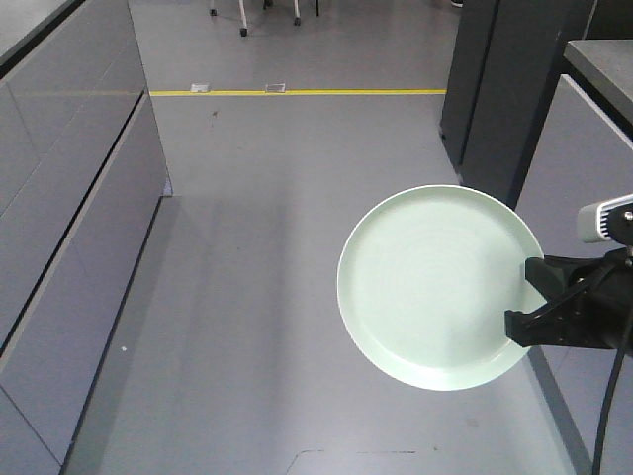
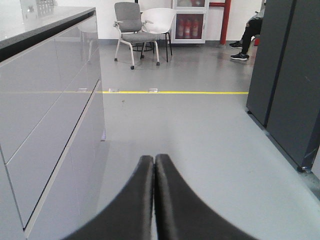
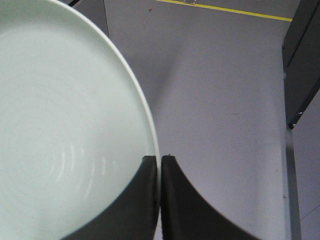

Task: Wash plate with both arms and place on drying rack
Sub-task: 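Keep driving toward the far counter with the plate held upright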

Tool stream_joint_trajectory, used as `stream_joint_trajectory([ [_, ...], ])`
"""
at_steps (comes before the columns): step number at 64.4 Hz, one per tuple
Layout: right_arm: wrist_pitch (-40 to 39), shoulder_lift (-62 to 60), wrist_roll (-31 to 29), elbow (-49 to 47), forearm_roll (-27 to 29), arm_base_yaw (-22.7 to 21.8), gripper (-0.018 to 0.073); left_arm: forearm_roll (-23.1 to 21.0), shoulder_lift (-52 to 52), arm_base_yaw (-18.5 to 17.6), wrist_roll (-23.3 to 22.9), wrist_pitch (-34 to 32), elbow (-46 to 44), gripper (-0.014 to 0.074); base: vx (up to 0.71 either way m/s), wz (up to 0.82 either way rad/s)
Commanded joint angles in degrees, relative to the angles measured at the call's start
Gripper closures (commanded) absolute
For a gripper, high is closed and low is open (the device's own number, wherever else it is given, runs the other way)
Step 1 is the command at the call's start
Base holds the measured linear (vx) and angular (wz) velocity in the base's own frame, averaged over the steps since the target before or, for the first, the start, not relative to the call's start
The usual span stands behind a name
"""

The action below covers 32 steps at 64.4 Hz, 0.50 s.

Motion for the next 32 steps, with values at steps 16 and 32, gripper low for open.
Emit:
stream_joint_trajectory([
  [16,-4.2,-0.9,-0.4,-1.5,0.2,-0.2,0.0564,-0.1,-0.9,-0.5,0.0,-3.8,0.9,0.0593,0.13,-0.01],
  [32,-4.2,-0.9,-0.4,-1.5,0.2,-0.2,0.0564,-0.1,-0.9,-0.5,0.0,-3.8,0.9,0.0593,0.13,-0.02],
])
